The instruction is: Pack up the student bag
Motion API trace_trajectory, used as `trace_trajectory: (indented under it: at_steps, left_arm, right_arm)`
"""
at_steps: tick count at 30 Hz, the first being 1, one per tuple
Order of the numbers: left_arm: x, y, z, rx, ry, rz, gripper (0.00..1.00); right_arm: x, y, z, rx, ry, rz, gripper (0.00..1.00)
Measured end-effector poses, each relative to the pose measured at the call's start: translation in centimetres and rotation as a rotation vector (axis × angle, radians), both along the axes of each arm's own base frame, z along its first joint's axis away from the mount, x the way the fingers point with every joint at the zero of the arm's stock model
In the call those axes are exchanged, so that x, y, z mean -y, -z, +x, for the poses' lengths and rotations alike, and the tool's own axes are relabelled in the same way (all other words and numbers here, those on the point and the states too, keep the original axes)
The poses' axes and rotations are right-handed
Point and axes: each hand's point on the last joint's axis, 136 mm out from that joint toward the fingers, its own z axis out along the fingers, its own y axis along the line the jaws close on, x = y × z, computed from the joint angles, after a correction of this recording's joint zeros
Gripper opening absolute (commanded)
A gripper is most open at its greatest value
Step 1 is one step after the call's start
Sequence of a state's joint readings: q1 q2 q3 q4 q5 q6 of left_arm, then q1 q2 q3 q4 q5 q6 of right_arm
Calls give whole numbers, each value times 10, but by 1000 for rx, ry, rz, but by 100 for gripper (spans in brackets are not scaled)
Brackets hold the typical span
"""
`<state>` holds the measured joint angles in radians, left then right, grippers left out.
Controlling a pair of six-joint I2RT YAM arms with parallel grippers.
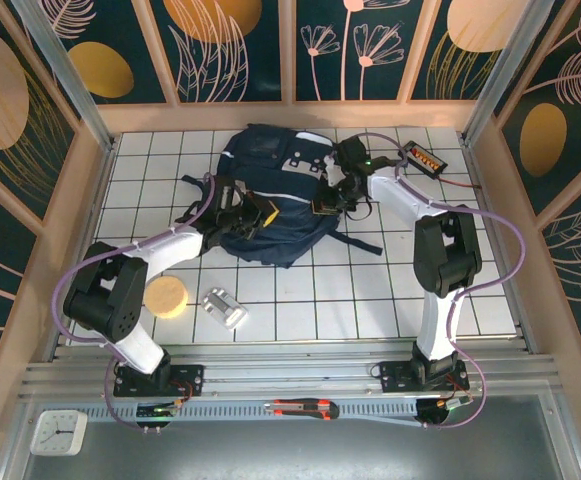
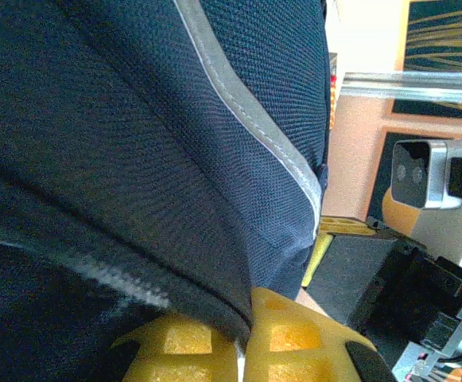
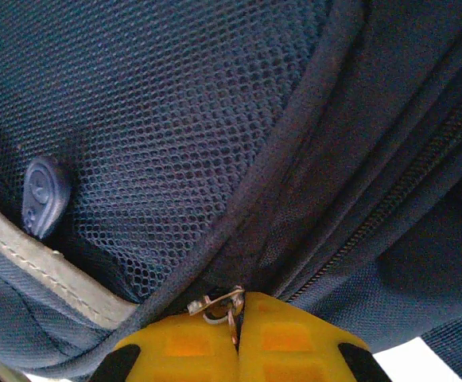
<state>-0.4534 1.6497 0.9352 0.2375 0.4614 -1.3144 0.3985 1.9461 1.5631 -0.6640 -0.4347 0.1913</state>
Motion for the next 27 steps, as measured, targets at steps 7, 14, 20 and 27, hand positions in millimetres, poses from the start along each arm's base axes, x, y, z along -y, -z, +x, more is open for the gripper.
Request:
trace_trajectory:
  at_steps: [7, 14, 20, 27]
  left_arm:
    - [18, -4, -6, -12, -38, -51, 0]
    - [28, -7, -10, -12, -43, -67, 4]
    - [30, -2, -17, -35, -30, -74, 34]
    - [28, 7, -30, -60, -5, -55, 98]
  right_arm:
    - [12, 0, 5, -8, 28, -15, 0]
    - [20, 1, 8, -19, 44, -27, 0]
    - [31, 6, 17, 0, 75, -64, 0]
    - [71, 8, 48, 70, 183, -128, 6]
